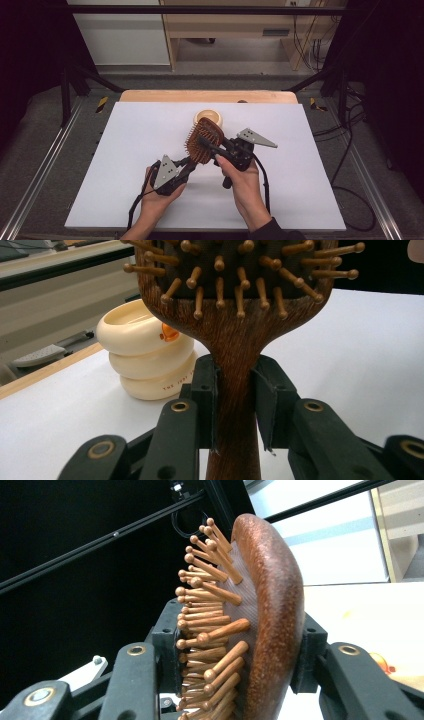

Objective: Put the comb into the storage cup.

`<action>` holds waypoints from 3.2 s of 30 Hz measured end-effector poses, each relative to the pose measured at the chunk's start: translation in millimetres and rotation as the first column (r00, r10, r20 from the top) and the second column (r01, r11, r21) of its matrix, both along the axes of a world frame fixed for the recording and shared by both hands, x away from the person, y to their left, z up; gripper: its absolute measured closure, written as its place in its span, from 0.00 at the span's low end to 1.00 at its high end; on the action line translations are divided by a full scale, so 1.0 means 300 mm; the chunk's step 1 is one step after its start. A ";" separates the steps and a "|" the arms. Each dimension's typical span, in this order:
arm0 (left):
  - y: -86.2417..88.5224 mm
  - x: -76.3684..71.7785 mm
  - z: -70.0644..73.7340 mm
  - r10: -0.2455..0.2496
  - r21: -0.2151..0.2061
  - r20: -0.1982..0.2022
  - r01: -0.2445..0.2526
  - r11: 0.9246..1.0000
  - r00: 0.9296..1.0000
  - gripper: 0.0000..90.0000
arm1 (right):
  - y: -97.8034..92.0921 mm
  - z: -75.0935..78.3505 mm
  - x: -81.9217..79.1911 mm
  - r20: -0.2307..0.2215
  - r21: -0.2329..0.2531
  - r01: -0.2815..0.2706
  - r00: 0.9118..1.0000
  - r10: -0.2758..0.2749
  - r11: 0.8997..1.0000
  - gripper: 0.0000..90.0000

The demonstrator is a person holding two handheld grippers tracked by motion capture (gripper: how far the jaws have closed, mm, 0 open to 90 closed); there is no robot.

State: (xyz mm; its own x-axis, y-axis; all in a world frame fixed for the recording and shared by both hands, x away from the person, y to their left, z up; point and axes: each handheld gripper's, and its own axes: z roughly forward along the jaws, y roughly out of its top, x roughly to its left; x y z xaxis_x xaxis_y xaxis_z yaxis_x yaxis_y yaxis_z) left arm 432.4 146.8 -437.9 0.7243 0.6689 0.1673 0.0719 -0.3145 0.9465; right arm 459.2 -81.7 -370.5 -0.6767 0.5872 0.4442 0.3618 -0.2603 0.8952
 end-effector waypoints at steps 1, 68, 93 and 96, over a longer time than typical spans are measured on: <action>-0.001 0.001 -0.001 0.000 -0.004 -0.008 0.000 1.000 1.000 0.80 | -0.001 0.000 0.000 -0.005 -0.001 0.003 1.000 -0.003 1.000 0.59; 0.538 -0.029 -0.007 0.424 -0.222 -0.076 -0.429 0.875 0.903 0.05 | -0.189 0.051 0.056 0.020 0.001 0.172 0.985 -0.172 0.985 0.58; 0.528 -0.028 -0.017 0.414 -0.213 -0.078 -0.421 0.882 0.907 0.04 | -0.176 0.141 0.122 0.019 -0.059 0.169 0.986 -0.168 0.984 0.58; 0.528 -0.028 -0.017 0.415 -0.216 -0.077 -0.422 0.880 0.906 0.03 | -0.171 0.140 0.126 0.017 -0.063 0.166 0.986 -0.165 0.984 0.58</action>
